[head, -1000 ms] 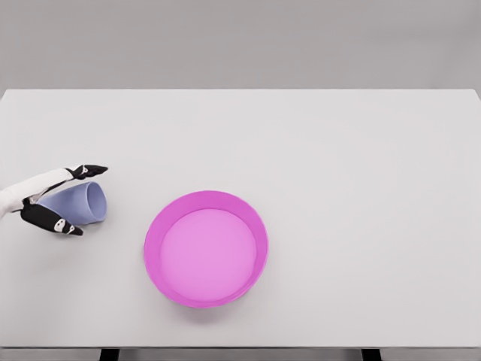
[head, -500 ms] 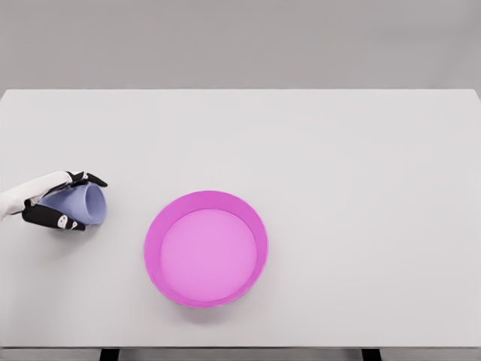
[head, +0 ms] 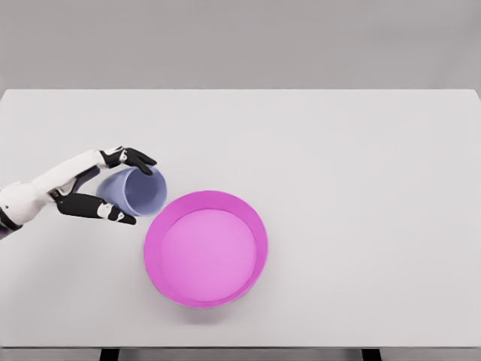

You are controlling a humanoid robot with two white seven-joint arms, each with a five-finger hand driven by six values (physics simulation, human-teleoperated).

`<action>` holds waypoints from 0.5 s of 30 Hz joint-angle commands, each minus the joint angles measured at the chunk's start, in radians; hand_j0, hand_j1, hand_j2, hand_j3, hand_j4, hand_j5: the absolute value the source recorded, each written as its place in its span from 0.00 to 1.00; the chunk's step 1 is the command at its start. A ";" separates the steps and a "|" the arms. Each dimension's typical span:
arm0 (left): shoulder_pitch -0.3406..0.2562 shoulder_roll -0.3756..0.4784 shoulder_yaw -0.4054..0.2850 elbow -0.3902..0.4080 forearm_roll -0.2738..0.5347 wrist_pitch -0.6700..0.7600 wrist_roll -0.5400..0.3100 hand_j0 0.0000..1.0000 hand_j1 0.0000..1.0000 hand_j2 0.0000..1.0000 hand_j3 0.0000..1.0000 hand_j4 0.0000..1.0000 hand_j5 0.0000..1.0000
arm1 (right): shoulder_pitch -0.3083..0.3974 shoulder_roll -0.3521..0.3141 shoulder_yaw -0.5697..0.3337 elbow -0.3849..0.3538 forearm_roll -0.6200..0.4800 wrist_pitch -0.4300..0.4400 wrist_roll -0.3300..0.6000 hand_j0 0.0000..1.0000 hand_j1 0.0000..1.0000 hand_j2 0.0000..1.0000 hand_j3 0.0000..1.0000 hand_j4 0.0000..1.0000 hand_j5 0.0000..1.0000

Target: Flip the cup with left arm and place it on the plate

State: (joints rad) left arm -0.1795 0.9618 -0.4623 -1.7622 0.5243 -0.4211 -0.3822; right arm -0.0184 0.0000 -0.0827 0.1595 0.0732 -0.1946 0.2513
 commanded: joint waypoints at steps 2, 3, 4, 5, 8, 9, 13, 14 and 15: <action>-0.002 -0.061 -0.027 -0.002 0.074 -0.021 -0.001 0.56 0.56 0.56 0.56 0.56 0.56 | 0.000 0.000 0.000 0.000 0.000 0.000 0.000 1.00 1.00 1.00 1.00 1.00 1.00; -0.003 -0.066 -0.033 -0.002 0.094 -0.019 -0.001 0.56 0.56 0.56 0.56 0.56 0.56 | 0.000 0.000 -0.002 0.000 0.000 0.000 0.000 1.00 1.00 1.00 1.00 1.00 1.00; -0.005 -0.086 -0.045 -0.002 0.101 -0.021 -0.003 0.56 0.56 0.56 0.56 0.56 0.56 | 0.000 0.000 0.000 0.000 0.000 0.000 0.000 1.00 1.00 1.00 1.00 1.00 1.00; -0.005 -0.112 -0.055 -0.002 0.117 -0.021 -0.003 0.56 0.56 0.56 0.56 0.56 0.56 | 0.000 0.000 0.000 0.000 0.000 0.000 0.000 1.00 1.00 1.00 1.00 1.00 1.00; -0.006 -0.149 -0.101 -0.002 0.167 -0.019 -0.001 0.56 0.56 0.56 0.56 0.56 0.56 | 0.000 0.000 0.000 0.000 0.000 0.000 0.000 1.00 1.00 1.00 1.00 1.00 1.00; -0.012 -0.158 -0.108 -0.002 0.177 -0.019 -0.001 0.56 0.56 0.56 0.56 0.56 0.56 | 0.000 0.000 0.000 0.000 0.000 0.000 0.000 1.00 1.00 1.00 1.00 1.00 1.00; -0.025 -0.218 -0.154 -0.002 0.177 -0.011 0.000 0.56 0.56 0.56 0.56 0.56 0.56 | 0.000 0.000 0.000 0.000 0.000 0.000 0.000 1.00 1.00 1.00 1.00 1.00 1.00; -0.023 -0.225 -0.157 -0.002 0.189 -0.010 0.002 0.56 0.56 0.56 0.56 0.56 0.56 | 0.000 0.000 0.000 0.000 0.000 0.000 0.000 1.00 1.00 1.00 1.00 1.00 1.00; -0.025 -0.225 -0.170 -0.002 0.223 -0.011 0.000 0.56 0.56 0.56 0.56 0.56 0.56 | 0.000 0.000 0.000 0.000 0.002 0.000 0.000 1.00 1.00 1.00 1.00 1.00 1.00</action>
State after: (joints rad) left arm -0.2056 0.7546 -0.6113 -1.7635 0.7107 -0.4342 -0.3825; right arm -0.0184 0.0000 -0.0827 0.1595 0.0735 -0.1946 0.2513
